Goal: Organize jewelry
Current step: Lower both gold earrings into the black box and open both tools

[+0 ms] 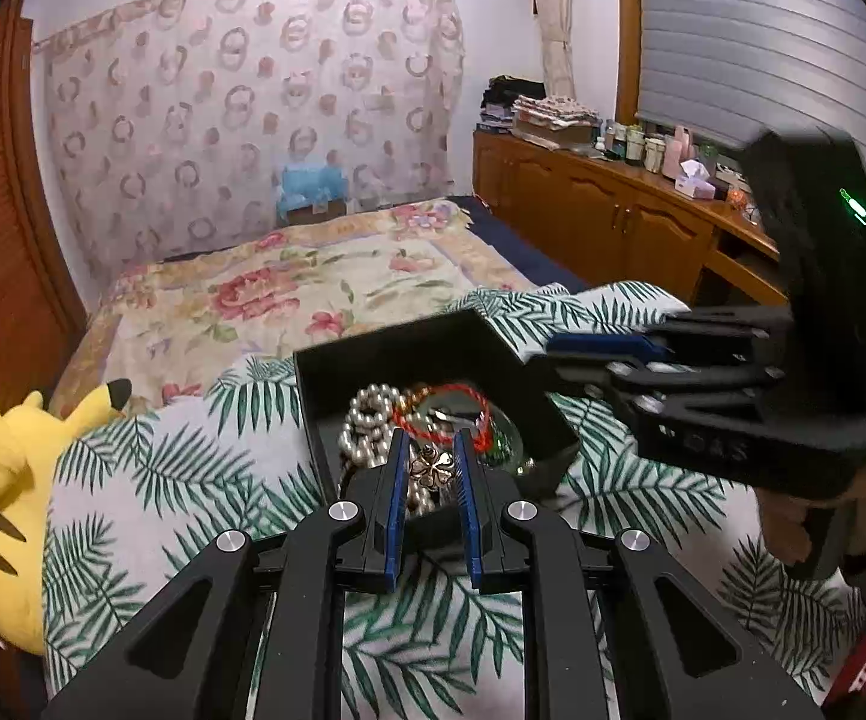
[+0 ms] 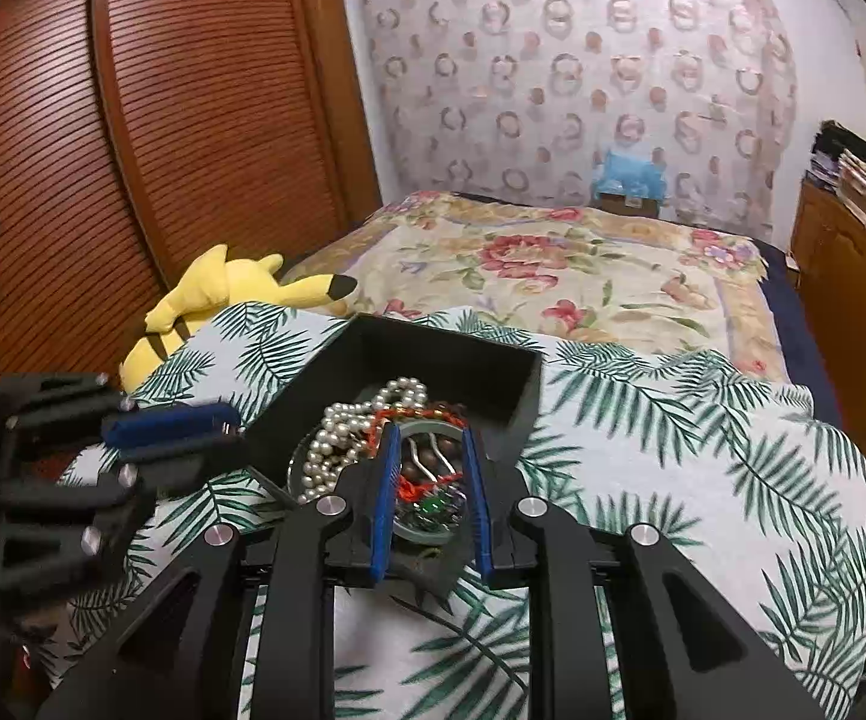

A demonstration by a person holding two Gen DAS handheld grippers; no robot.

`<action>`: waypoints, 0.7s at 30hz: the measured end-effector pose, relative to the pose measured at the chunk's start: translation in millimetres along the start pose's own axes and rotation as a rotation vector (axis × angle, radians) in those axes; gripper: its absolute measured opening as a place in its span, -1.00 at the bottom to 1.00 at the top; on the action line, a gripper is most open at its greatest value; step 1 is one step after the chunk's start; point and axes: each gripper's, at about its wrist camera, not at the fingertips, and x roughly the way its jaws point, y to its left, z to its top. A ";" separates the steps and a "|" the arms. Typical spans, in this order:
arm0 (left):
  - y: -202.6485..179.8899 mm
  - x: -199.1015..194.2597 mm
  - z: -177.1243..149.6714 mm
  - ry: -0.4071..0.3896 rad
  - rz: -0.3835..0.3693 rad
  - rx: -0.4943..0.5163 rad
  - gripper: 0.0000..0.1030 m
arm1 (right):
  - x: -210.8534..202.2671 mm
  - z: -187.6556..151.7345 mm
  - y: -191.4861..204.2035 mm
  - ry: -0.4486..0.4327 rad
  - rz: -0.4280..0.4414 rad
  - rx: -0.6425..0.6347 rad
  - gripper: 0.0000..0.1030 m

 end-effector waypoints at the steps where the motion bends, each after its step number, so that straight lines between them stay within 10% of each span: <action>1: 1.2 2.0 2.4 0.000 0.001 -0.002 -0.72 | -3.1 -2.1 -2.3 -0.004 -0.005 0.003 -0.55; 14: 8.2 25.4 18.4 0.006 0.032 -0.054 -0.68 | -34.7 -21.6 -5.1 -0.051 -0.068 -0.007 -0.55; 21: 8.6 18.9 9.3 0.006 0.064 -0.066 0.11 | -44.1 -28.5 -4.4 -0.065 -0.088 0.015 -0.55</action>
